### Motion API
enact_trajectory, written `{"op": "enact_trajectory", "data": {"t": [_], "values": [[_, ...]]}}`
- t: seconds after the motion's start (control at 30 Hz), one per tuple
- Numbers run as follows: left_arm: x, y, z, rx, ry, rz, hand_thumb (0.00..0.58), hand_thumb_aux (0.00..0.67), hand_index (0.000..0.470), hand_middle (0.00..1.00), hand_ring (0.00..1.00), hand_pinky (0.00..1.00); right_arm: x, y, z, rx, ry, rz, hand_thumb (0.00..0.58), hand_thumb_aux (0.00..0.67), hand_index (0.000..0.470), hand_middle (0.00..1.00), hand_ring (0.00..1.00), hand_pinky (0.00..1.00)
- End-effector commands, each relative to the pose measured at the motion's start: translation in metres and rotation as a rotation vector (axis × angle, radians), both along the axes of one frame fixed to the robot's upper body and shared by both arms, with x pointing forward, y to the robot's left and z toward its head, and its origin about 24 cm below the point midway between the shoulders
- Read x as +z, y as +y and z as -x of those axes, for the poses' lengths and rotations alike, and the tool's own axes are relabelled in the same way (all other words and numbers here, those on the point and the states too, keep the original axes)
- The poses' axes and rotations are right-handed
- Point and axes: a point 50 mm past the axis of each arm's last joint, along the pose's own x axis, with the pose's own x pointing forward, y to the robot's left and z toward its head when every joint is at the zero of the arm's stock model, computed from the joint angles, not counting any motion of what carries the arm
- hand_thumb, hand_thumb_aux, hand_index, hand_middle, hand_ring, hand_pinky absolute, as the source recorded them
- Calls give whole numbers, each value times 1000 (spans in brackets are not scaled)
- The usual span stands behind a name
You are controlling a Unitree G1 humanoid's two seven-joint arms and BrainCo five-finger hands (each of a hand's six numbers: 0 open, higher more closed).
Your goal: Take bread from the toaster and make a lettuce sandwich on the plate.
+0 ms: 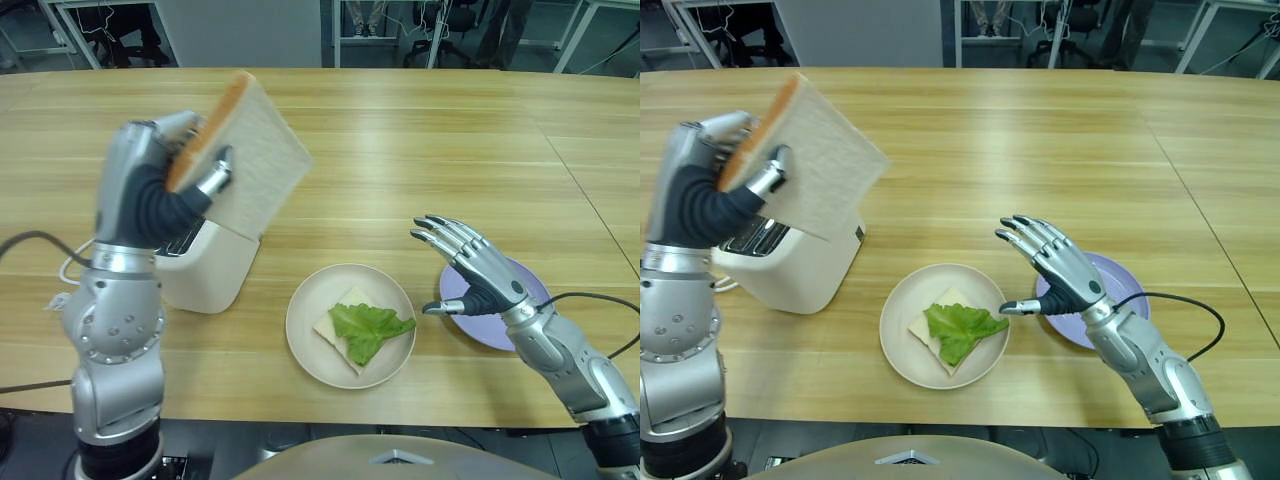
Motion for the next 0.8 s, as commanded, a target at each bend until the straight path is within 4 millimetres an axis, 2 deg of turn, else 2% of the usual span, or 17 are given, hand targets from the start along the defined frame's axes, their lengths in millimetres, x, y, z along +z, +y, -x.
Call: {"op": "enact_trajectory", "data": {"t": [0.03, 0.13, 0.2, 0.27, 0.47, 0.6, 0.8], "values": [[-28, -24, -2, -186, 218, 82, 580, 670, 460, 1000, 1000, 1000, 10, -3, 11, 9, -93, -12, 0, 0, 0, 0, 0, 0], [-56, -39, -6, -279, 382, 134, 580, 670, 460, 1000, 1000, 1000, 13, 1, 22, 48, -136, -27, 0, 0, 0, 0, 0, 0], [-80, -48, -9, -329, 501, 160, 580, 670, 460, 1000, 1000, 1000, 11, 11, 35, 117, -131, -25, 0, 0, 0, 0, 0, 0], [-94, -55, -8, -366, 571, 180, 580, 670, 460, 1000, 1000, 1000, 9, 18, 43, 166, -127, -10, 0, 0, 0, 0, 0, 0], [-136, -76, -12, -462, 767, 279, 580, 670, 460, 1000, 1000, 1000, -13, 35, 61, 292, 39, 38, 0, 0, 0, 0, 0, 0], [-159, -82, -18, -473, 858, 313, 580, 670, 460, 1000, 1000, 1000, -29, 43, 68, 348, 155, 73, 0, 0, 0, 0, 0, 0], [-177, -89, -18, -469, 915, 307, 580, 670, 460, 1000, 1000, 1000, -45, 43, 69, 350, 257, 160, 0, 0, 0, 0, 0, 0]]}}
